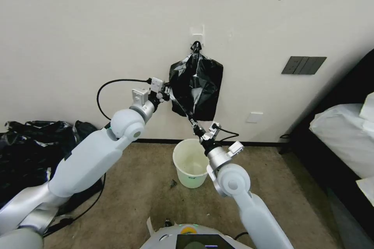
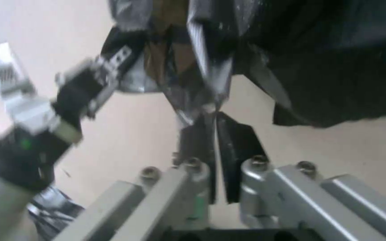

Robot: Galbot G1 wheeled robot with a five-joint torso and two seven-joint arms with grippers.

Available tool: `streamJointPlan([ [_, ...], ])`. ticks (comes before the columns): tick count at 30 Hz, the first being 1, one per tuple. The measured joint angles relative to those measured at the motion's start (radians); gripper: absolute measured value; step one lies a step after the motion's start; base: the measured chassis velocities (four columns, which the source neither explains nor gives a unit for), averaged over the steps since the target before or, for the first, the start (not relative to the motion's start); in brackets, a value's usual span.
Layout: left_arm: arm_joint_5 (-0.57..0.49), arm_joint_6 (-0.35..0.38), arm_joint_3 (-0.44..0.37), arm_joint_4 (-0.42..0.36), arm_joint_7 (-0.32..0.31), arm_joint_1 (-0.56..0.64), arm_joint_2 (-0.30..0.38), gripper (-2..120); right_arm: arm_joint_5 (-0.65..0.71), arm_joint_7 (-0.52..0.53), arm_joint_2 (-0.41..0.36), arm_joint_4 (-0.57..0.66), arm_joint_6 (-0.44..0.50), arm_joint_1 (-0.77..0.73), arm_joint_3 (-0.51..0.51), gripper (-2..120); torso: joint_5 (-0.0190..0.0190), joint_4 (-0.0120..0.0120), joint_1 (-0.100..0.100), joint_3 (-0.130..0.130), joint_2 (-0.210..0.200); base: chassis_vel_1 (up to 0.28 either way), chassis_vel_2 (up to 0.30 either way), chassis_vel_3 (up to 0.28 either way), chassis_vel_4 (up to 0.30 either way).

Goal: Place a trash bag onto the trash bin.

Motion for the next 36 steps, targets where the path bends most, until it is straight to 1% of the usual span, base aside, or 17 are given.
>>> streamJointPlan([
  [4,-0.042,-0.028,-0.01,0.014,-0.043,0.004,-0.024,0,-0.204,-0.047,-0.018,0.012,0.0,-0.067,-0.009,25,0.0001,-0.0001,0.0,0.0,0.0,0.0,0.0,0.0,0.0],
  [7,-0.046,-0.034,-0.016,0.021,-0.05,0.003,-0.033,0,-0.301,-0.061,-0.037,0.031,0.001,-0.117,0.018,35,0.0002,-0.0004,0.0,0.0,0.0,0.0,0.0,0.0,0.0],
  [9,-0.046,-0.035,-0.017,0.017,-0.051,0.007,-0.034,0,-0.375,-0.048,-0.076,0.078,-0.003,-0.132,0.072,44,0.0005,-0.0007,0.0,0.0,0.0,0.0,0.0,0.0,0.0],
  [11,-0.046,-0.035,-0.017,0.012,-0.05,0.012,-0.032,0,-0.385,-0.042,-0.101,0.102,-0.014,-0.117,0.101,48,0.0004,-0.0008,0.0,0.0,0.0,0.0,0.0,0.0,0.0],
  [13,-0.046,-0.035,-0.018,0.0,-0.05,0.027,-0.026,0,-0.36,-0.031,-0.194,0.146,-0.062,-0.027,0.158,58,0.0002,-0.0004,0.0,0.0,0.0,0.0,0.0,0.0,0.0],
  [14,-0.046,-0.035,-0.018,0.0,-0.05,0.027,-0.026,0,-0.36,-0.031,-0.194,0.146,-0.062,-0.027,0.158,58,0.0002,-0.0004,0.0,0.0,0.0,0.0,0.0,0.0,0.0],
  [16,-0.043,-0.035,-0.025,-0.012,-0.05,0.046,-0.019,0,-0.304,-0.019,-0.277,0.143,-0.12,0.114,0.154,68,0.0003,-0.0002,0.0,0.0,0.0,0.0,0.0,0.0,0.0],
  [17,-0.043,-0.035,-0.025,-0.012,-0.05,0.046,-0.019,0,-0.304,-0.019,-0.277,0.143,-0.12,0.114,0.154,68,0.0003,-0.0002,0.0,0.0,0.0,0.0,0.0,0.0,0.0],
  [19,-0.041,-0.035,-0.036,-0.023,-0.05,0.067,-0.014,0,-0.273,0.012,-0.324,0.09,-0.194,0.304,0.08,78,0.0003,0.0001,0.0,0.0,0.0,0.0,0.0,0.0,0.0],
  [21,-0.04,-0.035,-0.042,-0.031,-0.049,0.081,-0.006,0,-0.274,0.029,-0.33,0.044,-0.266,0.433,0.002,86,0.0,0.0005,0.0,0.0,0.0,0.0,0.0,0.0,0.0],
  [22,-0.04,-0.035,-0.042,-0.031,-0.049,0.081,-0.006,0,-0.274,0.029,-0.33,0.044,-0.266,0.433,0.002,86,0.0,0.0005,0.0,0.0,0.0,0.0,0.0,0.0,0.0],
  [25,-0.039,-0.038,-0.046,-0.045,-0.046,0.099,0.006,0,-0.301,0.103,-0.327,-0.021,-0.403,0.63,-0.152,99,0.0,0.0002,0.0,0.0,0.0,0.0,0.0,0.0,0.0],
  [26,-0.039,-0.038,-0.046,-0.045,-0.046,0.099,0.006,0,-0.301,0.103,-0.327,-0.021,-0.403,0.63,-0.152,99,0.0,0.0002,0.0,0.0,0.0,0.0,0.0,0.0,0.0],
  [27,-0.039,-0.039,-0.048,-0.047,-0.045,0.103,0.006,0,-0.32,0.136,-0.321,-0.05,-0.472,0.709,-0.22,100,-0.0001,0.0,0.0,0.0,0.0,0.0,0.0,0.0,0.0],
  [29,-0.038,-0.04,-0.051,-0.05,-0.045,0.107,0.004,0,-0.346,0.173,-0.309,-0.095,-0.537,0.789,-0.288,100,-0.0003,-0.0001,0.0,0.0,0.0,0.0,0.0,0.0,0.0],
  [32,-0.038,-0.041,-0.054,-0.052,-0.044,0.111,0.001,0,-0.375,0.204,-0.291,-0.141,-0.593,0.848,-0.337,100,0.0001,0.0,0.0,0.0,0.0,0.0,0.0,0.0,0.0],
  [36,-0.037,-0.041,-0.058,-0.053,-0.043,0.111,-0.007,0,-0.384,0.253,-0.27,-0.204,-0.615,0.9,-0.406,95,-0.0001,-0.0001,0.0,0.0,0.0,0.0,0.0,0.0,0.0],
])
